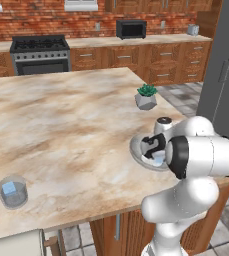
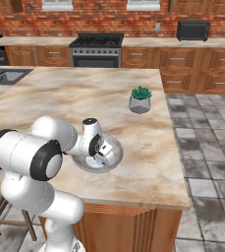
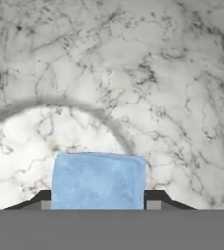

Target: There are four ice cubes in the ice bowl. Place two ice cubes in each glass of water.

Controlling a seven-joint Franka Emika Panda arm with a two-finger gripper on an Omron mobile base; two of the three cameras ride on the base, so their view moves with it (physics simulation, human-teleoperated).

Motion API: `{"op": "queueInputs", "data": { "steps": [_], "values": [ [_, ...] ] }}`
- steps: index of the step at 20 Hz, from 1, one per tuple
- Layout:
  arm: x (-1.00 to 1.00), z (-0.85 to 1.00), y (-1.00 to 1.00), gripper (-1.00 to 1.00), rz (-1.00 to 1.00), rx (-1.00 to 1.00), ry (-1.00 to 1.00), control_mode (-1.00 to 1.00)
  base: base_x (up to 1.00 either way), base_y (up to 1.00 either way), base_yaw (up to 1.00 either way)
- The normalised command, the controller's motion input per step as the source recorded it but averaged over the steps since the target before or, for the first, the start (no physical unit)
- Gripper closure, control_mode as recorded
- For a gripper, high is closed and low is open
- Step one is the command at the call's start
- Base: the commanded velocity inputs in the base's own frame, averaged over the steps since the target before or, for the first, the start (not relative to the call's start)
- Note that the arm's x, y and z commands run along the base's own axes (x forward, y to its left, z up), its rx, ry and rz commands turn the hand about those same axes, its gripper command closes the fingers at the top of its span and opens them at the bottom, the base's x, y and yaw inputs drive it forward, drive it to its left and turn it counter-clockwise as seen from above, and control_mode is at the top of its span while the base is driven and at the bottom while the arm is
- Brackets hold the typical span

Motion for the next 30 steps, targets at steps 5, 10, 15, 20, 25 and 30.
{"op": "queueInputs", "data": {
  "steps": [5, 10, 15, 20, 25, 30],
  "values": [
    [-0.03, 0.04, -0.05, 1.00, -0.06, 0.04, -0.19, -1.00, 0.00, 0.00, 0.00],
    [-0.41, 0.75, 0.48, 1.00, -0.01, 0.21, -0.27, -1.00, 0.00, 0.00, 0.00],
    [-0.50, 1.00, 0.54, 1.00, 0.06, 0.12, -0.13, -1.00, 0.00, 0.00, 0.00],
    [-0.69, 1.00, 0.15, 1.00, 0.28, 0.01, -0.02, -1.00, 0.00, 0.00, 0.00],
    [-0.99, 0.89, -0.01, 1.00, 0.25, -0.07, 0.00, -1.00, 0.00, 0.00, 0.00],
    [-0.75, 0.60, 0.02, 1.00, 0.13, -0.09, 0.00, -1.00, 0.00, 0.00, 0.00]
  ]
}}
